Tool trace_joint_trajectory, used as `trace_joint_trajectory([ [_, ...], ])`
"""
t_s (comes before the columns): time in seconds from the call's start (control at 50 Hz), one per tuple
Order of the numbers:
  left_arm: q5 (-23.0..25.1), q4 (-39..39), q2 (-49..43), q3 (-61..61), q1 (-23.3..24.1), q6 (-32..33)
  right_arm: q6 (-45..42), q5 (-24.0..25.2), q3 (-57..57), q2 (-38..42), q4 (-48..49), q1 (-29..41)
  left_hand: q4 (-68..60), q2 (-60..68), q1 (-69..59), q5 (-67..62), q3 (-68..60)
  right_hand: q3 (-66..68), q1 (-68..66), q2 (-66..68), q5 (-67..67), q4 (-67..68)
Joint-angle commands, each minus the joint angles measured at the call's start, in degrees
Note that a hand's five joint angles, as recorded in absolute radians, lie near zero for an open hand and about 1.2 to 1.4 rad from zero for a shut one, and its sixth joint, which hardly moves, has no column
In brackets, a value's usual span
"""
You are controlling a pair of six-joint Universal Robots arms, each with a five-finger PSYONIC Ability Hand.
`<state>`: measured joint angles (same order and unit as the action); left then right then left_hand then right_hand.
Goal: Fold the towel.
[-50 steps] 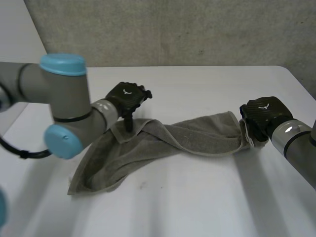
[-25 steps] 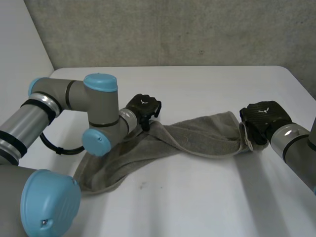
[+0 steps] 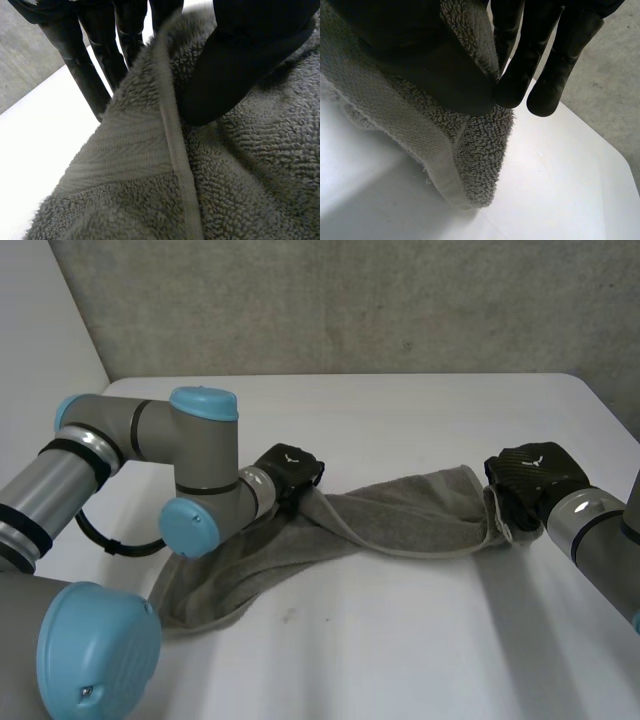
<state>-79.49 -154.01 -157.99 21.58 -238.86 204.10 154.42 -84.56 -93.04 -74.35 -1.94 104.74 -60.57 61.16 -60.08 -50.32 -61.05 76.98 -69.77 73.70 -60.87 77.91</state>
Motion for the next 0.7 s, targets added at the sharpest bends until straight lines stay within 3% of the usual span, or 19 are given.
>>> trace_joint_trajectory([
  [0.02, -5.0, 0.4, 4.9, -0.5, -0.4, -0.4, 0.2, -0.3, 2.2, -0.6, -0.3, -0.2, -19.4, 18.8, -19.9, -19.7, -18.9, 3.0, -10.2, 6.3, -9.1, 2.1],
  [0.08, -7.6, 0.9, 10.6, 1.3, -0.8, -0.8, 0.3, -0.3, 4.2, -0.8, -0.7, 0.3, -19.4, 18.8, -19.9, -19.7, -18.9, 3.0, -10.2, 6.3, -9.1, 2.1],
  [0.2, -8.2, 3.9, 21.2, 7.2, -1.2, -0.8, -0.6, -0.3, 8.6, -2.3, -4.8, 0.7, -19.4, 18.8, -19.9, -19.7, -18.9, 3.0, -10.2, 6.3, -9.1, 2.1],
  [0.24, -8.2, 5.7, 28.7, 13.0, -2.2, -0.5, -2.4, -0.3, 13.2, -4.4, -11.8, 1.1, -19.4, 18.8, -19.9, -19.7, -18.9, 3.0, -10.2, 6.3, -9.1, 2.1],
  [0.4, -7.4, 12.0, 43.2, 29.3, -5.4, 0.2, -11.0, 0.6, 19.7, -5.2, -25.4, 2.0, -19.4, 18.8, -19.9, -19.7, -18.9, 3.0, -10.2, 6.3, -9.1, 2.1],
  [0.58, -6.8, 12.8, 46.0, 46.4, -6.7, 0.8, -16.8, -0.1, 16.6, 0.6, -28.5, 8.7, -19.4, 18.8, -19.9, -19.7, -18.9, 3.0, -10.2, 6.3, -9.1, 2.1],
  [0.7, -6.7, 6.1, 42.5, 51.8, -9.9, 5.4, -17.3, -1.0, 17.5, 8.8, -27.7, 10.1, -19.4, 18.8, -19.9, -19.7, -18.9, 3.0, -10.2, 6.3, -9.1, 2.1],
])
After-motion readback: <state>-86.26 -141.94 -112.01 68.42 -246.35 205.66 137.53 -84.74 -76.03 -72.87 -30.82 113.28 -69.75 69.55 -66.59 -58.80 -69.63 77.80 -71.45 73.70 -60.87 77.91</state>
